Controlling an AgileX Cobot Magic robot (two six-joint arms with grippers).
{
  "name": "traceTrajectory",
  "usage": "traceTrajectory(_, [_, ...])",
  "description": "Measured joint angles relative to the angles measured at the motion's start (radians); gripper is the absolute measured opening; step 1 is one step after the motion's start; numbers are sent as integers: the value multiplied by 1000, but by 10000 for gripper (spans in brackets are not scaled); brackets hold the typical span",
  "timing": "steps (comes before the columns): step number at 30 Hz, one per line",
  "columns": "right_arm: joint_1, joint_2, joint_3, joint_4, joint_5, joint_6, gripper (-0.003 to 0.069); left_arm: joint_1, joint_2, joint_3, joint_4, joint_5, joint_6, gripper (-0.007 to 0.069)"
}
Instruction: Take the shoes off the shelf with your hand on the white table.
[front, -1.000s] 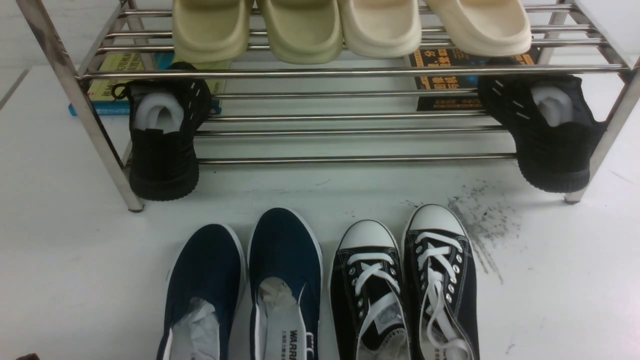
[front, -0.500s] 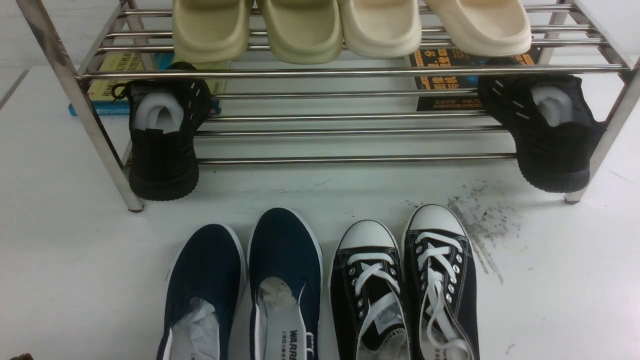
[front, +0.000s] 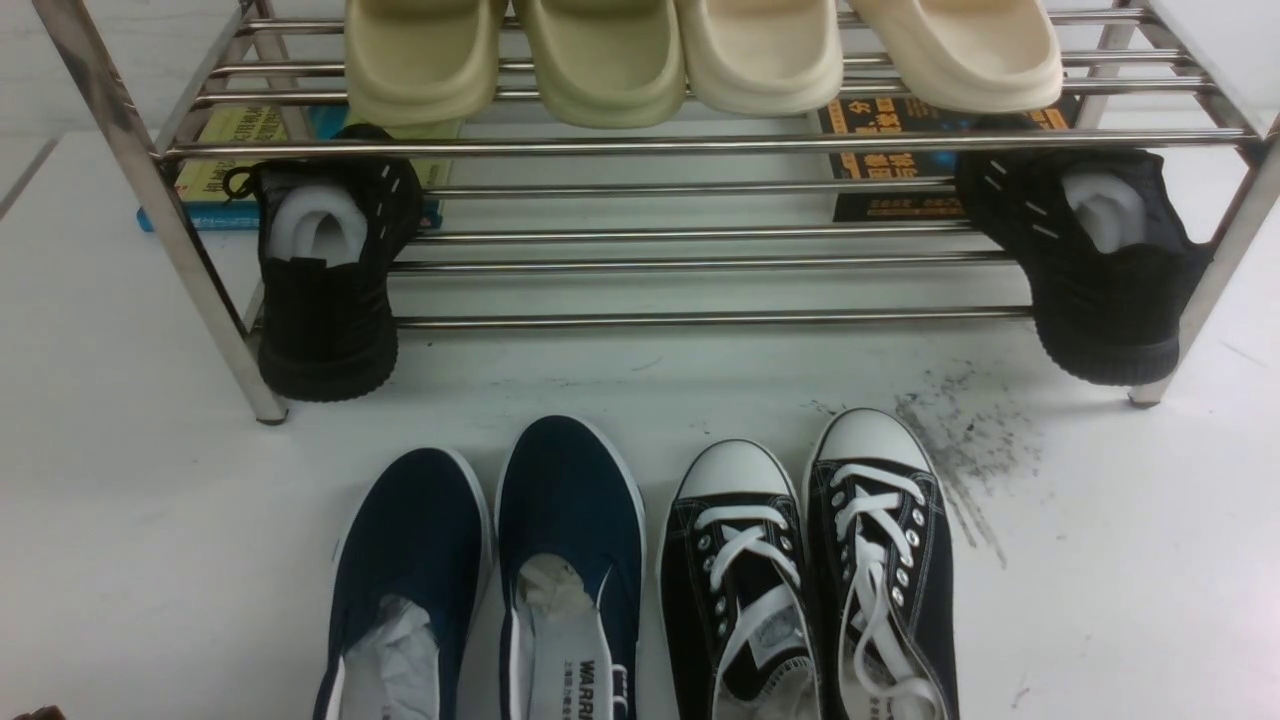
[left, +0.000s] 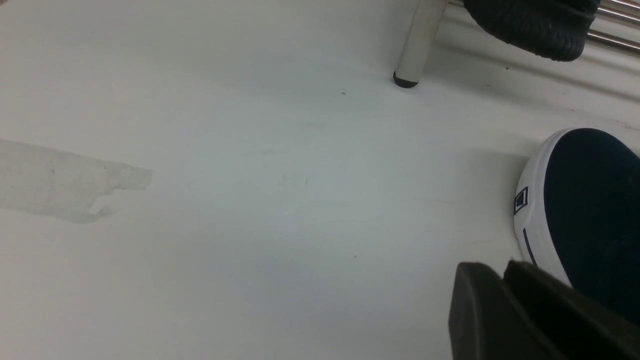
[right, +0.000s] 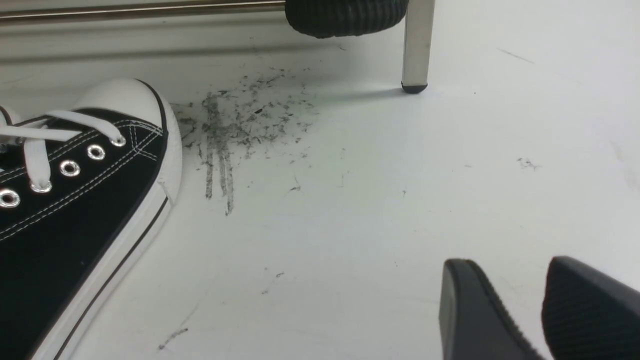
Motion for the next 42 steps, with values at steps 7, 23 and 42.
traceTrajectory(7, [0, 0, 0, 0, 0, 0, 239, 0, 0, 0, 0, -1, 0, 106])
traceTrajectory(23, [0, 0, 0, 0, 0, 0, 239, 0, 0, 0, 0, -1, 0, 113])
traceTrajectory(42, [0, 0, 0, 0, 0, 0, 239, 0, 0, 0, 0, -1, 0, 127])
